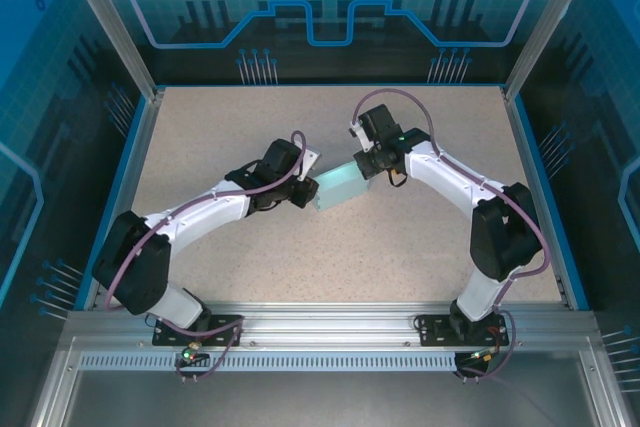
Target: Fold the paper box
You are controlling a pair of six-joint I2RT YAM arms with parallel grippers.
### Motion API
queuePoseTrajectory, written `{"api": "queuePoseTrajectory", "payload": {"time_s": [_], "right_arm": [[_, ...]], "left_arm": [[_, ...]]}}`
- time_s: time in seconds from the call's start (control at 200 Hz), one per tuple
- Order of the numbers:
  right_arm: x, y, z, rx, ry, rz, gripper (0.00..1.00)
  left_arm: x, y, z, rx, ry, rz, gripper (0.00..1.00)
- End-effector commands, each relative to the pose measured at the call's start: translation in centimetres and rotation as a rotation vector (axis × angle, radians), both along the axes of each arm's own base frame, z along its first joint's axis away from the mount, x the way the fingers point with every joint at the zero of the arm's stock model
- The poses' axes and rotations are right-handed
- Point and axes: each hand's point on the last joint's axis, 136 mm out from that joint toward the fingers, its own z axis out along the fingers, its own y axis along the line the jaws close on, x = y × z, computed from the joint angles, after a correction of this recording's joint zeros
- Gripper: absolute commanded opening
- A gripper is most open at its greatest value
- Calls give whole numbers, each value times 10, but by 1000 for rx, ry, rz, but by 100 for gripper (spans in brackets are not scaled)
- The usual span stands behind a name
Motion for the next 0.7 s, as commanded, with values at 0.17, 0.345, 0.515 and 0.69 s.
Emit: {"api": "queuePoseTrajectory", "payload": {"time_s": [0.17, 0.345, 0.515, 0.69], "right_arm": [[-16, -2, -3, -28, 36, -4, 5], [-17, -1, -3, -26, 37, -1, 5], [-18, -1, -5, -26, 40, -1, 5], [-19, -1, -3, -23, 36, -5, 5]], "left_arm": [[6, -2, 13, -10, -5, 19, 20], [5, -2, 9, -22, 27, 51, 15], [6, -2, 8, -26, 42, 60, 12], [7, -3, 9, -56, 60, 99, 10]]}}
